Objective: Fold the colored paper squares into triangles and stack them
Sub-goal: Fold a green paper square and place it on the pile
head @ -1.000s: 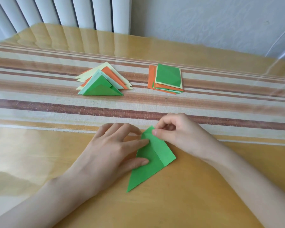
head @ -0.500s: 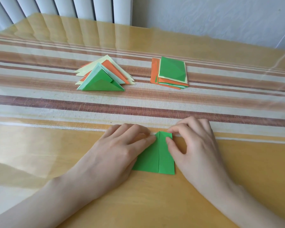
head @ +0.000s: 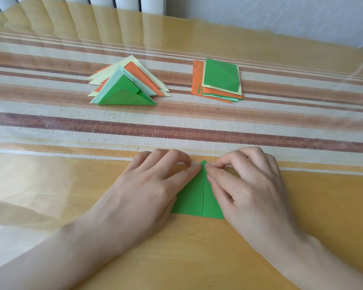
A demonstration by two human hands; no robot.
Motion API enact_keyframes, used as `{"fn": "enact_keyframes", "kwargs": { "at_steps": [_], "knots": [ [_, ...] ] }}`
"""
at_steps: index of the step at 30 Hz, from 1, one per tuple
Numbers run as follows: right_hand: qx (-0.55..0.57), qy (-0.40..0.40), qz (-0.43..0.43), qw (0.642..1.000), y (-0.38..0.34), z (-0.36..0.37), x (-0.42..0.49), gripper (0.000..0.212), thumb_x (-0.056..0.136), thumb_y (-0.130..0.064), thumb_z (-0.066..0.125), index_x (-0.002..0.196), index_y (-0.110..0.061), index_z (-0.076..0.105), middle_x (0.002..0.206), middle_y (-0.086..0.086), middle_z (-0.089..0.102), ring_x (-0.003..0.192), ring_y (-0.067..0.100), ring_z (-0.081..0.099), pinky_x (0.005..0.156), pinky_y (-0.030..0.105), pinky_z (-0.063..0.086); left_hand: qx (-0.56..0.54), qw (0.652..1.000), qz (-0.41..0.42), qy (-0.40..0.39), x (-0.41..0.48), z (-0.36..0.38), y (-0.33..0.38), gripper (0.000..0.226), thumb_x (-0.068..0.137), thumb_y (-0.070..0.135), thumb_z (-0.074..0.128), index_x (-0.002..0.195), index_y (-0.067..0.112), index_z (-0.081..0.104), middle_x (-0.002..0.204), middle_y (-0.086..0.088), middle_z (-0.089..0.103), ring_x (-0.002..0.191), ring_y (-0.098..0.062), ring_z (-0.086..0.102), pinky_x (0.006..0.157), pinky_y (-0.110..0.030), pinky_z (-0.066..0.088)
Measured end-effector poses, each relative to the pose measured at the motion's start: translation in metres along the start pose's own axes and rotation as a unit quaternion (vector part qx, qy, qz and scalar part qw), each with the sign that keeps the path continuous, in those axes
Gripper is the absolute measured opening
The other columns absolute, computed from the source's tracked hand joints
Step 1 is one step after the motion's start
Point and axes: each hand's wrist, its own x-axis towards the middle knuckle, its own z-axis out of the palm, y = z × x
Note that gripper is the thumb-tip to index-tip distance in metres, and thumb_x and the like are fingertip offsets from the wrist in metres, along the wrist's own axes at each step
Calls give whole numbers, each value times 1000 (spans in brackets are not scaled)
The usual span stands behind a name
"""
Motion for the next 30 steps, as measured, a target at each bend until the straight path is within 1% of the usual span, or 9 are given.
{"fn": "enact_keyframes", "kwargs": {
  "at_steps": [2, 6, 10, 14, 20, 22, 24, 27, 30],
  "knots": [
    [2, -8, -7, 1000, 0, 0, -2, 11, 85, -9, 64, 89, -8, 74, 85, 2, 62, 86, 24, 49, 72, 35, 36, -1, 1000, 1, -1, 0, 0, 0, 51, 85, 15, 33, 129, 12, 60, 115, -5, 59, 98, -27, 56, 86, -35, 36],
    [-6, -35, -6, 999, -3, -5, -4, 32, 92, -30, 52, 97, -7, 73, 89, 3, 61, 89, 26, 52, 76, 38, 39, 0, 1000, 4, 0, -1, 0, 0, 51, 85, 16, 33, 129, 12, 59, 115, -5, 59, 99, -25, 53, 87, -34, 36],
    [-23, -30, -6, 999, -4, -6, -1, 34, 94, -31, 49, 96, -7, 73, 89, 4, 62, 89, 28, 54, 77, 39, 40, 1, 1000, 7, 5, 0, -1, 1, 50, 85, 16, 33, 128, 12, 60, 114, -5, 59, 98, -24, 50, 85, -33, 36],
    [-20, -34, -2, 999, -2, -4, 2, 34, 94, -32, 49, 103, -9, 72, 90, 3, 61, 88, 28, 55, 76, 40, 40, 3, 1000, 10, 5, 2, -1, -1, 50, 83, 18, 34, 125, 13, 61, 112, -3, 58, 95, -25, 52, 82, -35, 36],
    [-3, -98, -12, 995, 5, -14, -10, 46, 94, -41, 43, 117, -9, 67, 106, 4, 61, 103, 26, 48, 92, 36, 35, 23, 999, 11, 22, 3, 2, 0, 48, 82, 20, 35, 121, 13, 63, 110, -5, 60, 94, -26, 51, 78, -35, 38],
    [-11, -102, -10, 995, 5, -19, -16, 48, 94, -42, 43, 116, -8, 68, 108, 6, 62, 105, 27, 49, 95, 37, 34, 29, 999, 9, 30, 3, 2, 2, 47, 84, 19, 35, 120, 12, 65, 109, -5, 61, 92, -28, 55, 76, -38, 46],
    [-11, -96, -7, 995, 4, -22, -22, 47, 95, -42, 43, 113, -8, 70, 108, 6, 63, 105, 28, 50, 96, 37, 34, 26, 999, 7, 37, 3, 2, 4, 47, 85, 19, 34, 119, 12, 65, 108, -6, 62, 91, -29, 56, 73, -39, 51],
    [5, -84, 5, 996, 3, -26, -30, 46, 94, -41, 44, 108, -7, 72, 107, 5, 64, 106, 27, 49, 97, 38, 35, 27, 999, 7, 44, 1, 4, 6, 48, 84, 18, 33, 119, 12, 65, 109, -6, 62, 92, -28, 56, 73, -38, 50],
    [43, -65, 39, 996, 2, -28, -23, 40, 94, -39, 45, 102, -12, 74, 107, 2, 64, 104, 25, 49, 94, 37, 37, 27, 998, 5, 48, 1, 4, 5, 48, 83, 17, 34, 120, 13, 64, 109, -5, 61, 94, -27, 54, 74, -37, 50]
  ]
}}
